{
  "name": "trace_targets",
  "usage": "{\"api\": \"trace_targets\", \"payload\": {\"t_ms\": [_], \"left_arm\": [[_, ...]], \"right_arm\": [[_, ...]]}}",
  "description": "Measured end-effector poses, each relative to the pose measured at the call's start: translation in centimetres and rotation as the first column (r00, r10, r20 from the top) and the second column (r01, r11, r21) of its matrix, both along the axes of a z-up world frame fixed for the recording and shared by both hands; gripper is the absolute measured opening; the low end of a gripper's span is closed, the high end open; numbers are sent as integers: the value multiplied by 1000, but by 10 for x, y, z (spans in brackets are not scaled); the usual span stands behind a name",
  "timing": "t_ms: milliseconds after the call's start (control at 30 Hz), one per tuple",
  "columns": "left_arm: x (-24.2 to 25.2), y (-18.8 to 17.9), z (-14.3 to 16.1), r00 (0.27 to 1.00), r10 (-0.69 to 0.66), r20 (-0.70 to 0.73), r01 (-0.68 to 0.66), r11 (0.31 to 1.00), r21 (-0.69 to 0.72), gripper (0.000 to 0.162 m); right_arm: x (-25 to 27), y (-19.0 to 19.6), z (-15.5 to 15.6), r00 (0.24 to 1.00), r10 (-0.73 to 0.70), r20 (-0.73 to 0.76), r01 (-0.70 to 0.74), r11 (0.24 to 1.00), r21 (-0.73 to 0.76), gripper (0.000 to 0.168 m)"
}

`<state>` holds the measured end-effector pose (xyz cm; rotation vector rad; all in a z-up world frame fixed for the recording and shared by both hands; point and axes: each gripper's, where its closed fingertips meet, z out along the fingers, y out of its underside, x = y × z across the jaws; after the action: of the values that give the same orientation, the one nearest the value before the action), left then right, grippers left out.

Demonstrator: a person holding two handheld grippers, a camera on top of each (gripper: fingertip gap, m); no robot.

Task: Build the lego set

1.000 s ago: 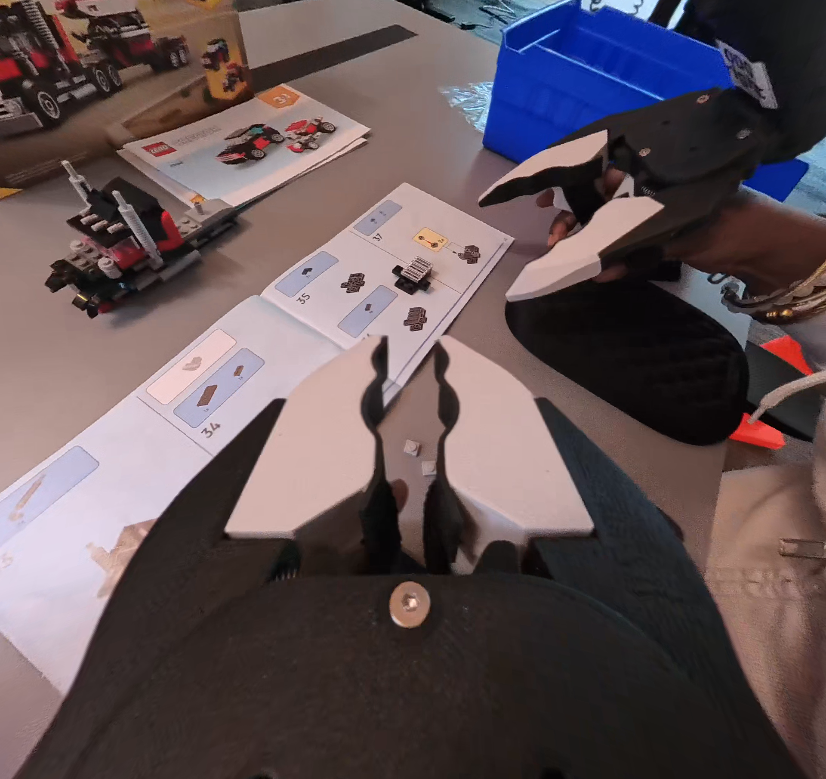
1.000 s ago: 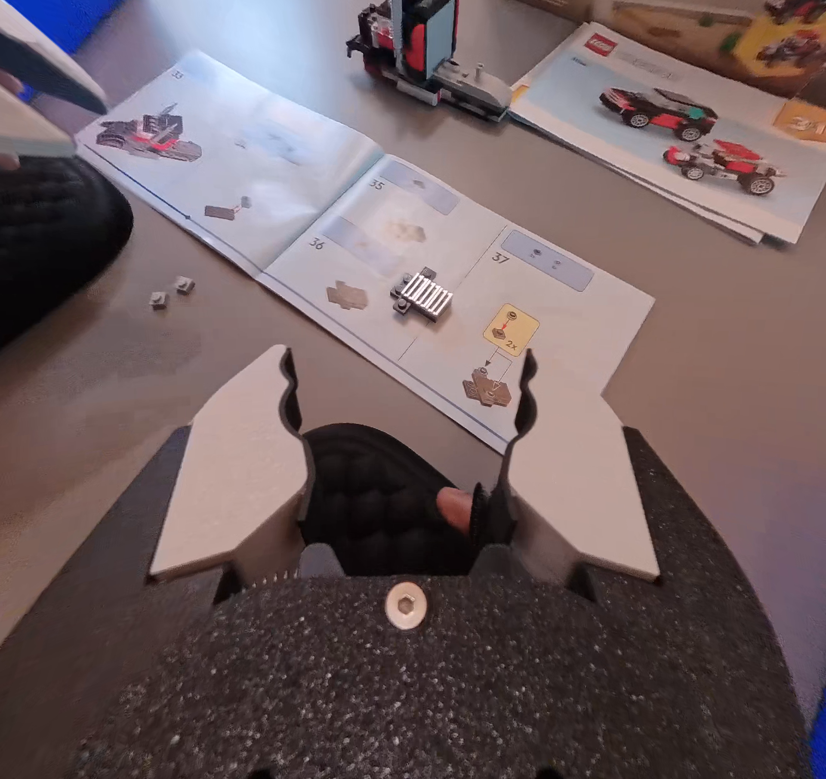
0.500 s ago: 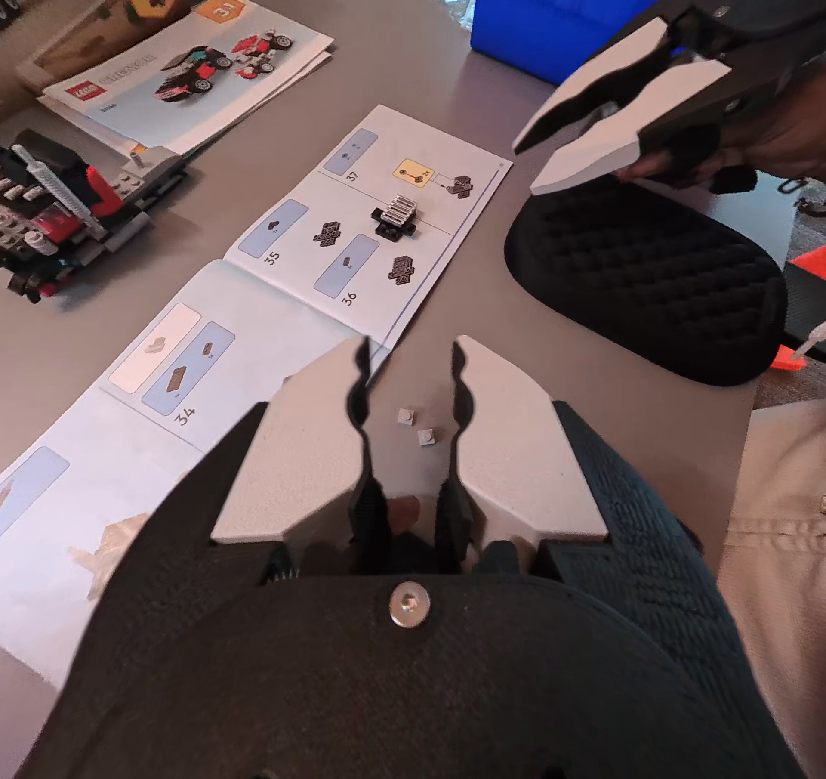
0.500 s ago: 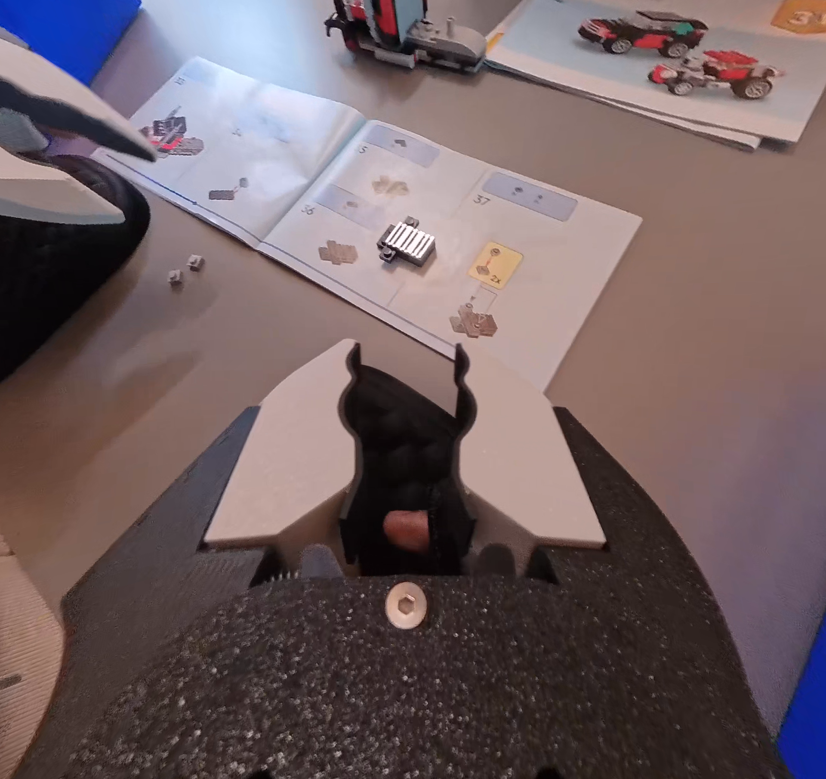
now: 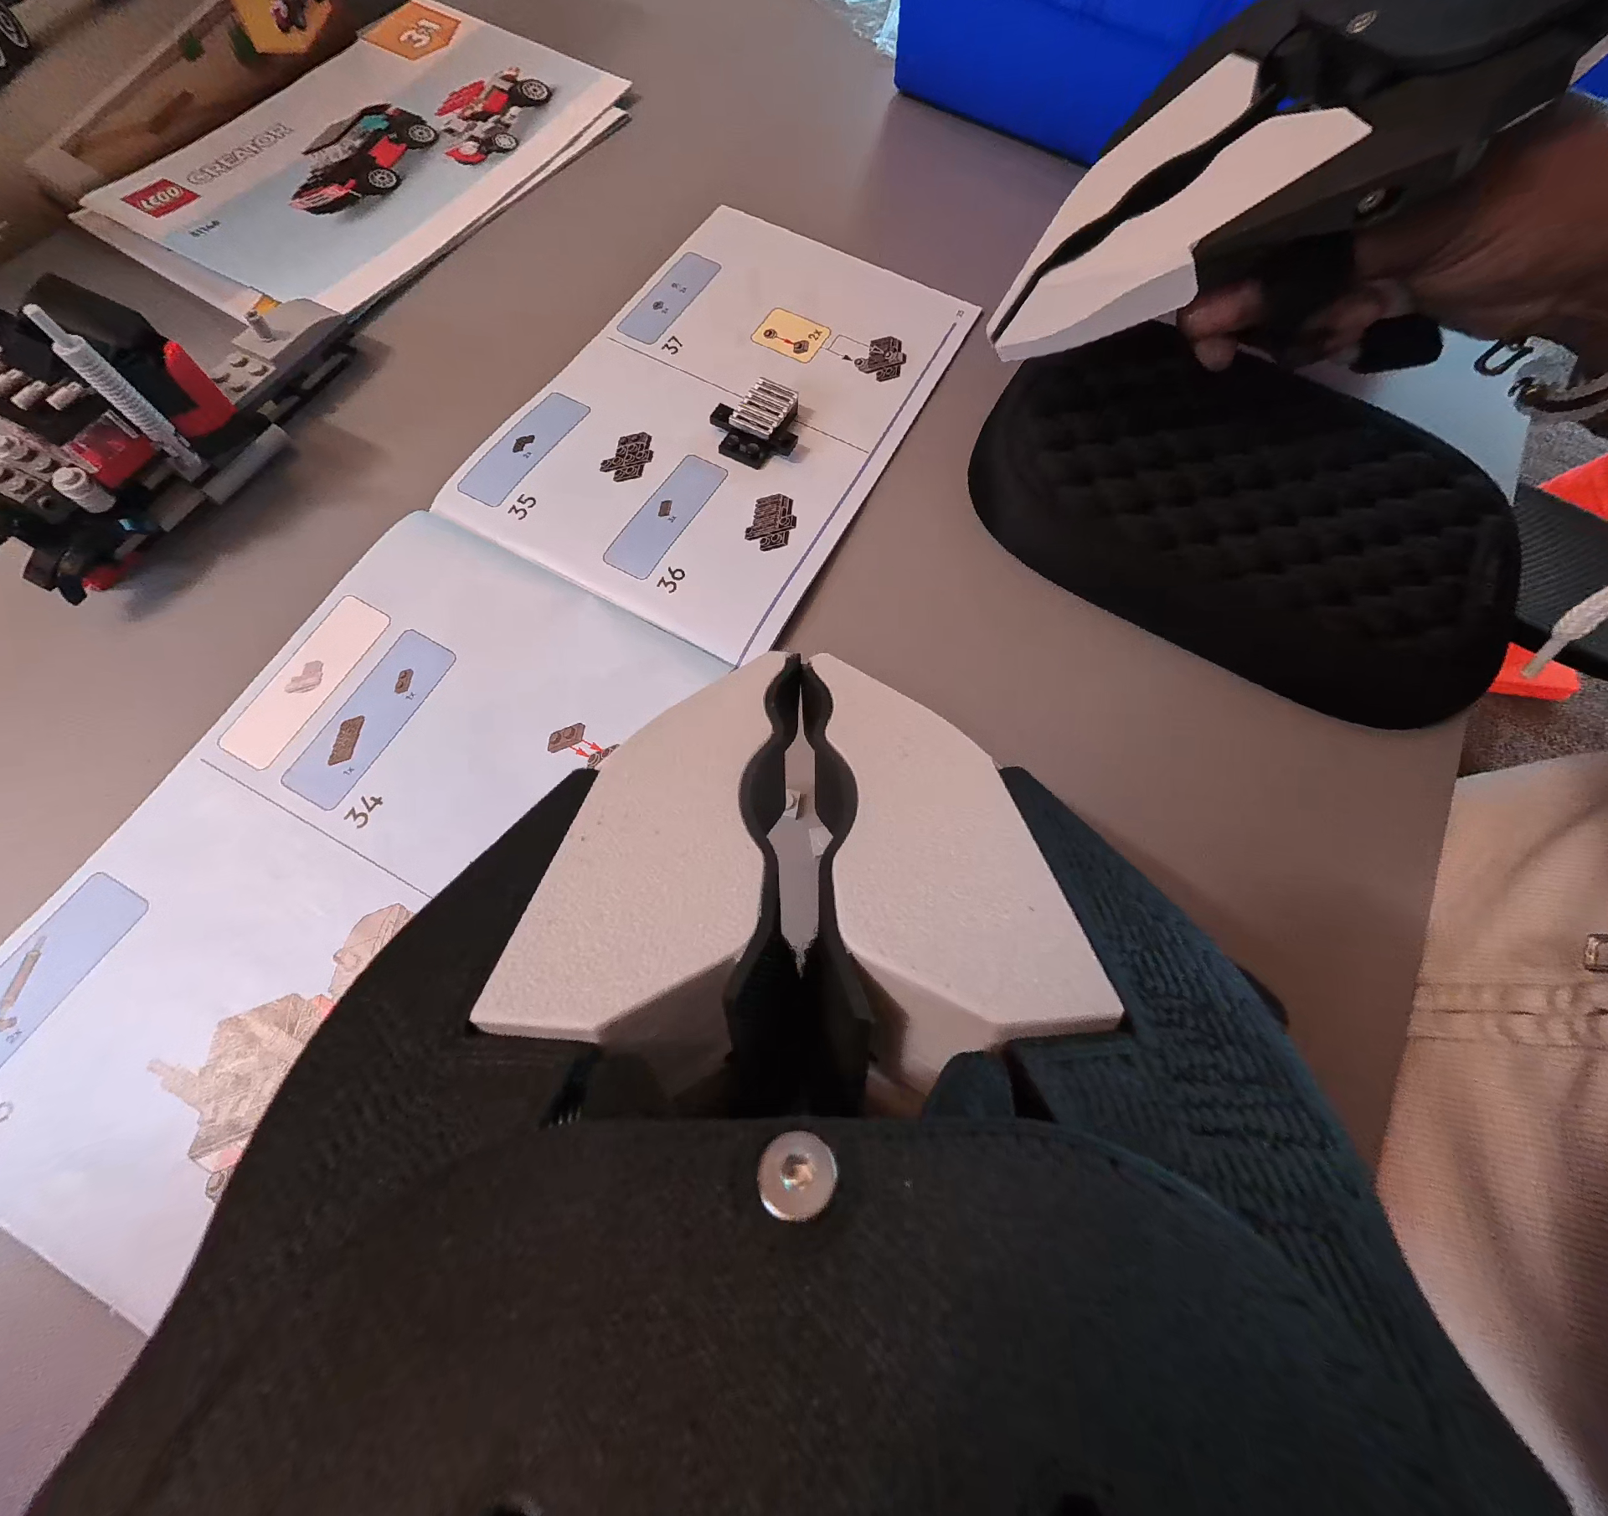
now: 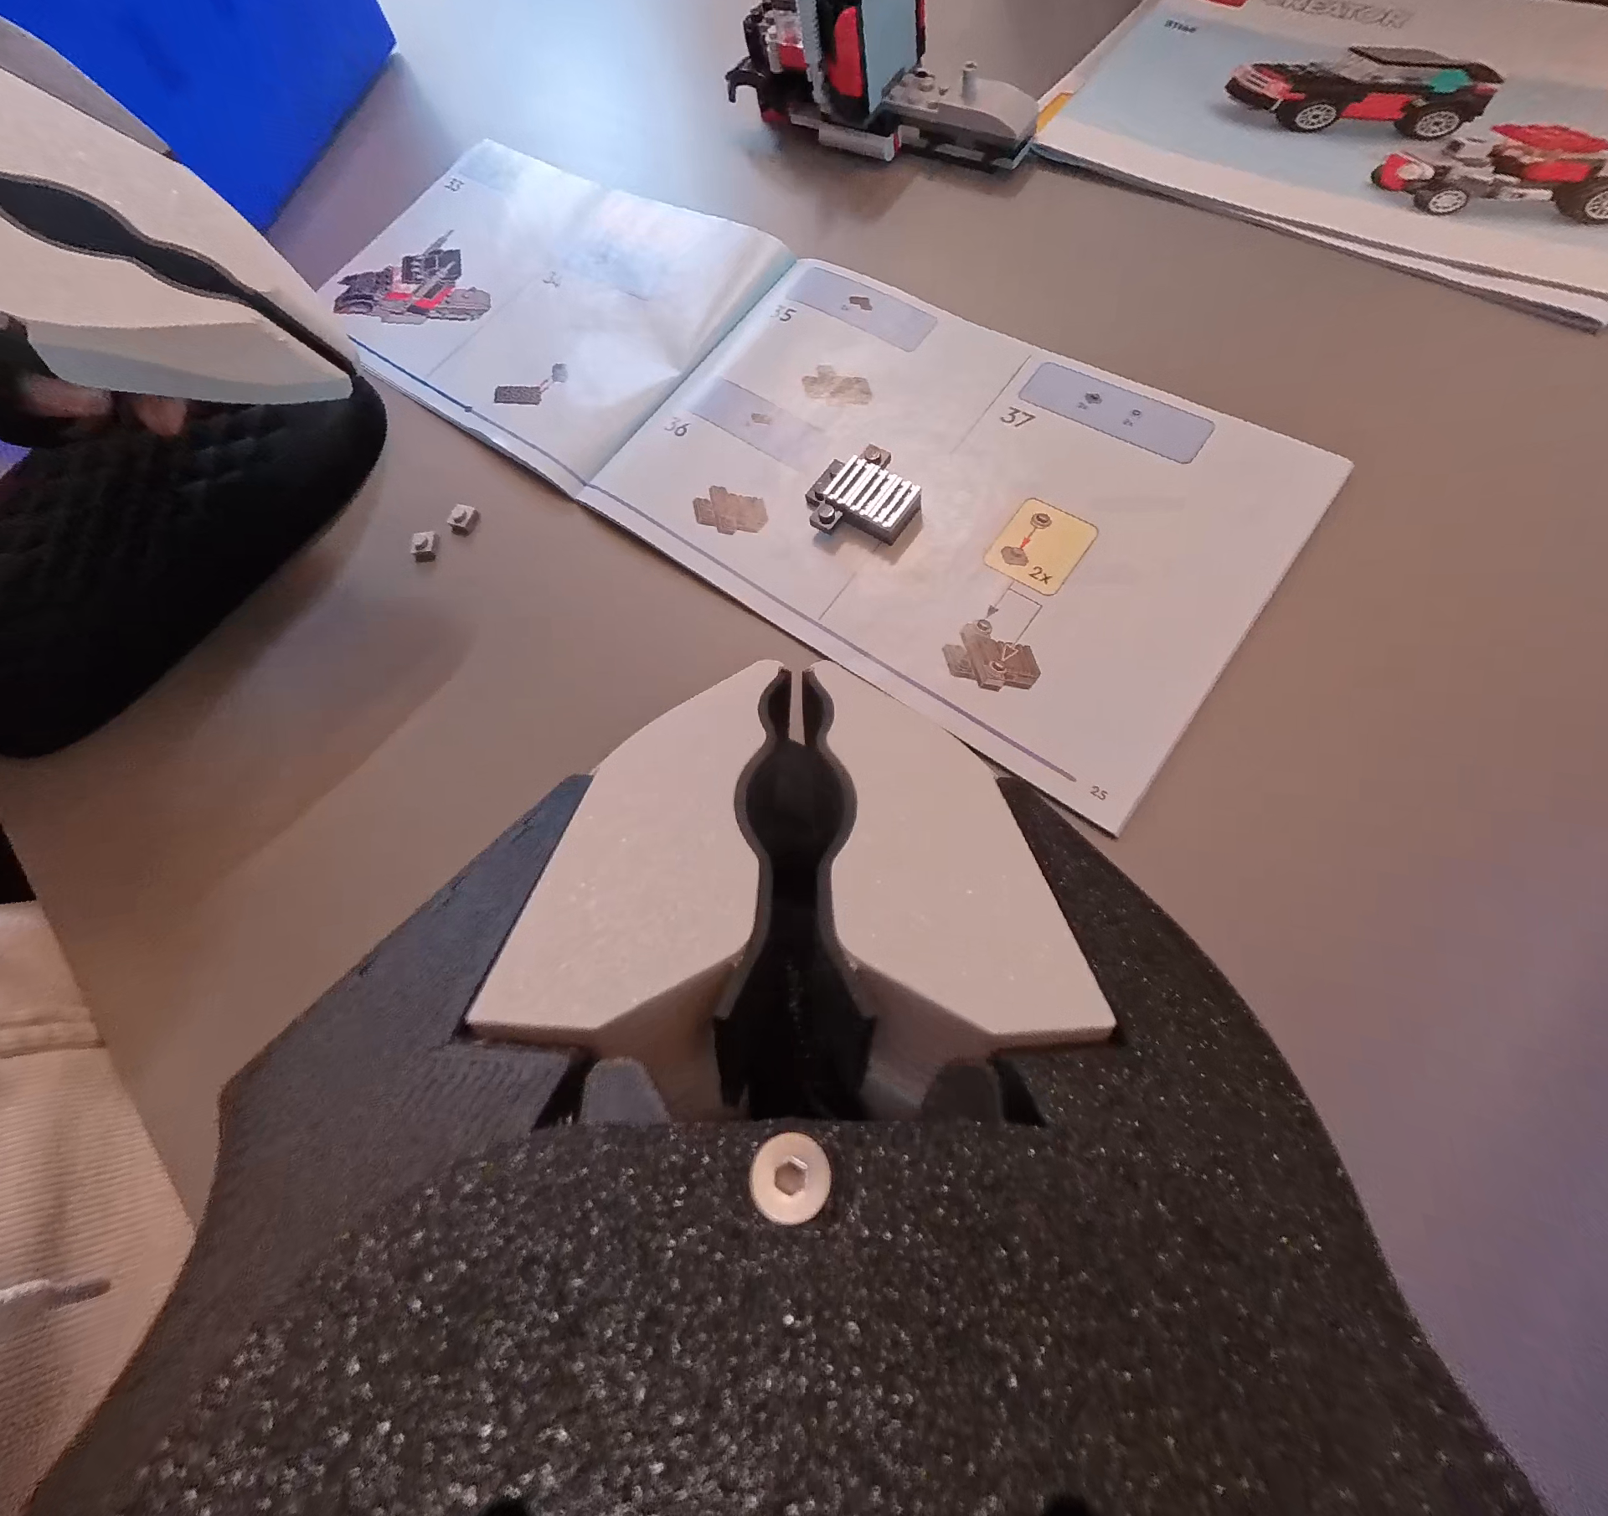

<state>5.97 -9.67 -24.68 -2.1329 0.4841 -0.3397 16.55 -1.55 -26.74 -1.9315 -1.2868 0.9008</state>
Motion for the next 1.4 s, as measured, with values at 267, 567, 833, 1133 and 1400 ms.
{"api": "trace_targets", "payload": {"t_ms": [267,567,833,1133,1400], "left_arm": [[-2,1,2,1000,20,-20,-21,1000,-9,13],[-13,-11,61,992,57,115,-68,994,90,38],[-139,-105,105,913,388,-131,-378,921,94,39],[-248,-244,61,681,565,-466,-696,697,-173,43],[-201,-245,14,863,405,-303,-495,799,-341,37]], "right_arm": [[-16,-12,-4,998,56,-7,-56,998,-11,22],[-24,-21,-18,989,129,71,-125,991,-51,27],[-24,-20,-20,990,122,74,-117,991,-61,27],[-24,-20,-23,988,116,105,-114,993,-27,27],[-24,-19,-26,985,112,132,-110,994,-18,27]]}}
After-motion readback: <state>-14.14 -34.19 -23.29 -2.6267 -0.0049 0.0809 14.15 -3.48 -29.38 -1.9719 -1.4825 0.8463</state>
